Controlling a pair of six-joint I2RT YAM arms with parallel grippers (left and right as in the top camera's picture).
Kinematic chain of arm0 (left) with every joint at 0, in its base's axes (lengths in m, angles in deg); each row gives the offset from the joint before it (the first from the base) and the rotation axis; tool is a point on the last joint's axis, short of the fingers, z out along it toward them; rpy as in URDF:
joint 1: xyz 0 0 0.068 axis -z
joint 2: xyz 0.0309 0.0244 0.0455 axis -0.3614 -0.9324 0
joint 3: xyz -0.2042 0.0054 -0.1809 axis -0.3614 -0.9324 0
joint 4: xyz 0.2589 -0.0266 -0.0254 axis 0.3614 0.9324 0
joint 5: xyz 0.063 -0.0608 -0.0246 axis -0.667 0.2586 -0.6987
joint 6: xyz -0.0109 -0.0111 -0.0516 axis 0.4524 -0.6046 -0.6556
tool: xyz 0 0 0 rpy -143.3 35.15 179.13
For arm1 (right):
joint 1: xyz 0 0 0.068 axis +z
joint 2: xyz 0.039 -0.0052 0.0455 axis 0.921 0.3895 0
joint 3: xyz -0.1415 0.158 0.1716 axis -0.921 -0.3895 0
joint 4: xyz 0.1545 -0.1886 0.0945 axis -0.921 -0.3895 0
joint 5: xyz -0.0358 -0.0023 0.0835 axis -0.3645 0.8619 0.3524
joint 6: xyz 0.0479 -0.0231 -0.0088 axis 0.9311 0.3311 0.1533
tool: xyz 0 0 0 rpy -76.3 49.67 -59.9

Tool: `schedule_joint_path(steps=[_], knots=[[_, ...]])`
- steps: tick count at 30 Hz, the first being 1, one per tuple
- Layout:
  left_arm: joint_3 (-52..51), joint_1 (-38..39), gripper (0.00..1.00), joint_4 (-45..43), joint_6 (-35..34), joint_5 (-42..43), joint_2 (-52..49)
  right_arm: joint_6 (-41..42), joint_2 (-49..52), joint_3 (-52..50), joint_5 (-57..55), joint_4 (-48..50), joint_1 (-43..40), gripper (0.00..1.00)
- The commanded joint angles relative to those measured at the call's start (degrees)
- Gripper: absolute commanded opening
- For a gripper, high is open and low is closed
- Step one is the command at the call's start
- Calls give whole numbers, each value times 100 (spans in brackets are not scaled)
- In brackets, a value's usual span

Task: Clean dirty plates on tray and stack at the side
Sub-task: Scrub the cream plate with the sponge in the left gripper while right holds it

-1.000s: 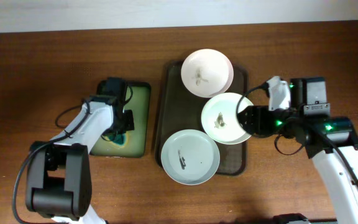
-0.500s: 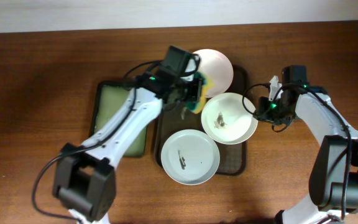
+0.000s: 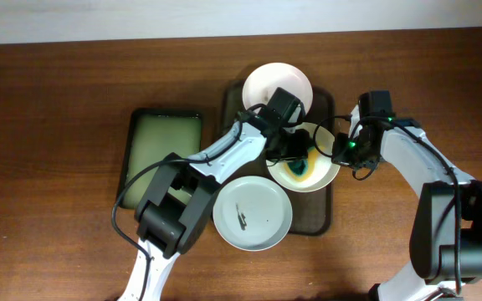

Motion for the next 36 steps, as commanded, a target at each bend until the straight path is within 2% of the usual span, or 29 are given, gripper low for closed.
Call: schedule_joint_path(steps=[1, 2, 4, 7, 8, 9, 10, 11, 12, 13, 14, 16, 18, 20, 23, 24, 27, 31, 33, 36], knots=[[249, 114, 0, 938, 437, -2518, -356, 72, 44, -98, -133, -11, 26, 4], [540, 105, 0, 1425, 669, -3405, -356, 72, 44, -98, -133, -22, 26, 4], [999, 92, 0, 2009, 990, -4109, -356, 72, 44, -98, -133, -22, 26, 4], [1119, 57, 0, 2157, 1012, -4122, -361, 72, 44, -98, -133, -28, 26, 4], [1119, 39, 0, 2096, 997, -3928, -385, 72, 42, -98, -133, -26, 26, 4], [1117, 39, 0, 1921, 999, -3191, -452, 72, 42, -98, -133, -24, 26, 4], [1117, 61, 0, 1657, 999, -2216, -544, 70, 42, -98, -133, -24, 26, 4], [1117, 142, 0, 1244, 997, -887, -684, 70, 42, -98, -133, -26, 26, 4], [1117, 247, 0, 887, 997, -57, -772, 70, 42, -98, -133, -26, 26, 4], [1117, 350, 0, 675, 997, 380, -809, 70, 42, -98, -133, -26, 26, 4], [1117, 459, 0, 476, 999, 680, -809, 70, 42, -98, -133, -26, 26, 4], [1117, 551, 0, 409, 997, 691, -813, 70, 42, -98, -133, -26, 26, 4], [1117, 551, 0, 424, 999, 1021, -813, 70, 42, -98, -133, -26, 26, 4], [1117, 516, 0, 658, 999, 997, -813, 70, 42, -98, -133, -31, 26, 4], [1351, 153, 0, 1690, 999, -916, -807, 70, 42, -98, -133, -46, 26, 4], [1563, -26, 0, 2142, 999, -1915, -807, 70, 42, -98, -131, -48, 26, 4], [1762, -133, 0, 2527, 1073, -3906, -807, 70, 42, -98, -133, -48, 26, 4], [1766, 85, 0, 2535, 1314, -5029, -807, 70, 42, -98, -133, -55, 26, 4], [1939, 240, 0, 2673, 1340, -5001, -807, 68, 42, -98, -133, -72, 26, 4], [2892, 385, 0, 3366, 1338, -4931, -807, 68, 42, -98, -136, -114, 26, 4]])
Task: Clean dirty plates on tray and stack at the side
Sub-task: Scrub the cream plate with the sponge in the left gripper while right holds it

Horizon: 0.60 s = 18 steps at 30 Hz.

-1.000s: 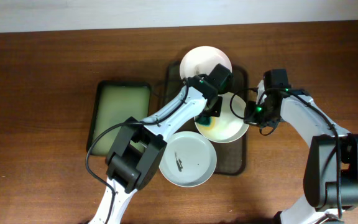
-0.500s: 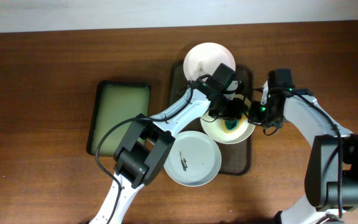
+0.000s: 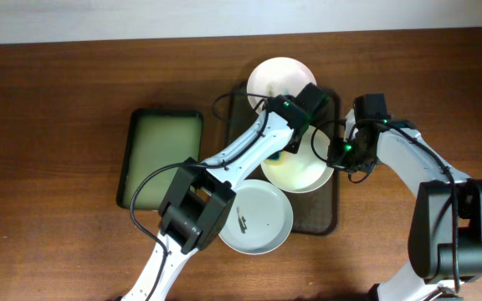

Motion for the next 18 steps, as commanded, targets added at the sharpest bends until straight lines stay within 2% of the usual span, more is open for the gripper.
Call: schedule_joint_path(steps=[1, 3, 4, 7, 8, 9, 10, 12, 15, 18], knots=[[841, -98, 0, 525, 85, -328, -61, -17, 13, -4, -363, -70, -70, 4], [1392, -354, 0, 1110, 87, 428, -59, -17, 13, -4, -363, -74, -70, 4], [1572, -470, 0, 1370, 87, 595, -59, -17, 13, -4, -363, -74, -70, 4], [2658, -1268, 0, 3126, 94, 717, -50, -37, 13, -4, -236, -72, -70, 4], [2841, -1506, 0, 3298, 164, 946, -50, -37, 13, -4, -236, -70, -70, 4], [2824, -1585, 0, 3141, 544, 1759, -66, -37, 13, -4, -238, -66, -70, 4], [2778, -1526, 0, 2979, 702, 2197, -131, -37, 13, -4, -238, -63, -70, 4], [2430, -1086, 0, 2280, 761, 2603, -299, -37, 13, -4, -238, -68, -70, 4], [1818, -428, 0, 1440, 780, 2776, -577, -37, 13, -4, -238, -70, -70, 4], [1088, -334, 0, 540, 772, 3565, -612, -35, 13, -4, -238, -66, -70, 4]])
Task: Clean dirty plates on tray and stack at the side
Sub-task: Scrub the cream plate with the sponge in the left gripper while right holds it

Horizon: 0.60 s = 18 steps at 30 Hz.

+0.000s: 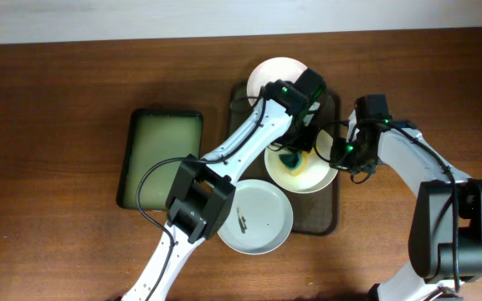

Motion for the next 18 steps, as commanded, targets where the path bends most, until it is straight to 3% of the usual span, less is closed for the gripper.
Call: schedule_joint_path(steps=[1, 2, 5, 6, 14, 18], knots=[[-745, -138, 0, -702, 96, 682, 42, -35, 9, -2, -37, -2, -35, 4], [-1056, -142, 0, -922, 96, 118, 39, -35, 9, -2, -35, -2, -35, 4], [-1182, -216, 0, -1049, 503, -2605, 39, -35, 9, -2, -35, -2, -35, 4], [-1180, -240, 0, -1099, 632, -2907, 39, -37, 9, -2, -35, -2, -35, 4], [-664, -142, 0, -1316, 824, -4605, 50, -186, 9, -2, -35, -66, -35, 4], [-138, -83, 0, -1130, 820, -4369, 201, -186, 9, -2, -35, -68, -35, 4]])
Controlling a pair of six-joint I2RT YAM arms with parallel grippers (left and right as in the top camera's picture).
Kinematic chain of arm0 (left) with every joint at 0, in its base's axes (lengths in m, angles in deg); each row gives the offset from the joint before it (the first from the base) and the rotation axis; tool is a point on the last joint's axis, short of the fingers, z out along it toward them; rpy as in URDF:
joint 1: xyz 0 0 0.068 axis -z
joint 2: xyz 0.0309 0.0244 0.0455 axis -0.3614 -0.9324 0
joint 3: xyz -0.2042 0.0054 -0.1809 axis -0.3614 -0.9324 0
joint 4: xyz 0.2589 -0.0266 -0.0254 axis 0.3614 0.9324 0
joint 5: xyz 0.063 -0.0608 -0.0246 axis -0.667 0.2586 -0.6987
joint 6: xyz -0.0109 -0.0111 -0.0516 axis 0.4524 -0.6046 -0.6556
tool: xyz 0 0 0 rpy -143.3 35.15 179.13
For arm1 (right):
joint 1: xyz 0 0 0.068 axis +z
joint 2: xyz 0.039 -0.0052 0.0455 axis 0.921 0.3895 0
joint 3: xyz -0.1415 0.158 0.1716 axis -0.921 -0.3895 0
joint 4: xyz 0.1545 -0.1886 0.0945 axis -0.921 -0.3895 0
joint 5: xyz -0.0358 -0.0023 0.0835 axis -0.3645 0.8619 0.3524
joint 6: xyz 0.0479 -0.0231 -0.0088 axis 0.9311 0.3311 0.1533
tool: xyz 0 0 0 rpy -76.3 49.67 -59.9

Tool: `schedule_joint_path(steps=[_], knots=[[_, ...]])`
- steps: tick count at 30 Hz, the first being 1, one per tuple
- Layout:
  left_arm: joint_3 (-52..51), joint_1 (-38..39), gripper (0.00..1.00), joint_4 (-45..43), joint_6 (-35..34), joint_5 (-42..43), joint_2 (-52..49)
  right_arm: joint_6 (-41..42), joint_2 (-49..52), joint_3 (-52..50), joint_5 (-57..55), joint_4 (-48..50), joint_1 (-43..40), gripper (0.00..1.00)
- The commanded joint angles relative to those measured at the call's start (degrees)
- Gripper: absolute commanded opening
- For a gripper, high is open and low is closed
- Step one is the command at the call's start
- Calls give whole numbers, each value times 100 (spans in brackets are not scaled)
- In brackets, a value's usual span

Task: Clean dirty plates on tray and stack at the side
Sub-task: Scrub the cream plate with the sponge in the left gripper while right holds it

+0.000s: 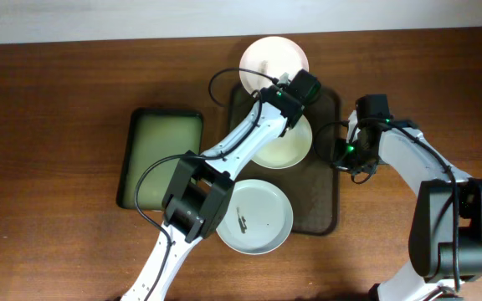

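On the dark tray [325, 201] lies a cream plate [276, 149], toward the tray's upper left; its visible face looks clean. My left gripper [294, 109] is over that plate's far rim, with its fingers hidden under the wrist, and no sponge shows. Standing at the tray's right edge is my right gripper [340, 155], a gap away from the cream plate; its jaws are too dark to read. A white plate [266, 54] sits at the tray's far end. A second white plate [253, 216] with dark crumbs overlaps the tray's near left corner.
A green-lined rectangular container [161, 157] stands on the wooden table [57, 125] left of the tray. Both arms cross over the tray area, and cables loop near the far plate.
The cream plate now lies further left and further back on the tray, away from the right gripper. The teal sponge and greenish smear on it no longer show. The left gripper is nearer the far plate.
The left gripper first worked a teal sponge on the stained cream plate, with the right gripper at its right rim. Then the wrist covered the plate's far side, then the sponge showed again at its middle. Now the plate sits shifted left and looks clean.
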Motion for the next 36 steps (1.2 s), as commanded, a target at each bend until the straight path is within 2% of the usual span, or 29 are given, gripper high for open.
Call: schedule_joint_path(steps=[1, 3, 4, 5, 6, 7, 8, 9, 10, 11, 13, 14, 16, 18, 20, 23, 26, 29, 33, 34, 35, 36], knots=[[533, 2, 0, 92, 72, 205, 201, -63, -11, -24, -131, -4, -15, 4], [538, -4, 0, 98, 70, 896, 354, -236, -11, -24, 63, 68, -15, 4], [538, -4, 0, 245, -2, 1084, 398, -866, -11, -24, 887, 210, -15, 4], [540, -22, 0, 396, -111, 1134, 455, -1001, -11, -24, 1311, 289, -15, 5], [621, -186, 0, 682, -466, 1185, 669, -1001, -11, -24, 1969, 557, -9, 15], [678, -350, 0, 769, -540, 1443, 866, -992, -11, -22, 2210, 704, 11, 20], [693, -656, 0, 820, -570, 2037, 1145, -844, -11, -22, 2223, 951, 125, 27], [693, -918, 0, 855, -575, 2599, 1303, -560, -9, -24, 1834, 1097, 262, 30], [693, -1338, 0, 970, -573, 3416, 1388, -177, 2, -24, 750, 1394, 658, 33], [693, -1604, 0, 1093, -570, 3783, 1377, -4, 68, -22, 173, 1650, 946, 33], [693, -1786, 0, 1158, -319, 3897, 1377, 332, 291, -22, -581, 1746, 1255, 33], [693, -1794, 0, 1228, -83, 3893, 1377, 413, 407, -22, -623, 1716, 1259, 27], [693, -1790, 0, 1276, -74, 3893, 1377, 730, 448, -17, -1036, 1397, 1163, 18], [693, -1786, 0, 1316, -74, 3906, 1377, 732, 382, 31, -994, 813, 946, 10], [658, -1685, 0, 1333, -74, 4138, 1375, 337, -55, 118, -415, 581, 721, 10], [654, -1381, 0, 1329, -74, 4131, 1283, 343, -564, 129, -260, 258, 435, 14], [654, -1130, 0, 1279, -76, 4157, 925, 363, -286, 120, -225, 208, 210, 14], [654, -1001, 0, 1220, -79, 4328, 726, 560, 164, 120, -203, 431, 289, 9], [654, -848, 0, 1250, -79, 4332, 505, 560, 424, 120, 186, 708, 289, 8], [654, -785, 0, 1266, -79, 4332, 356, 385, 393, 125, 479, 654, 282, 17], [654, -763, 0, 1270, -76, 4343, 334, 389, 387, 125, 450, 590, 282, 18], [654, -763, 0, 1239, -79, 4347, 334, 389, 422, 120, 393, 529, 284, 10]])
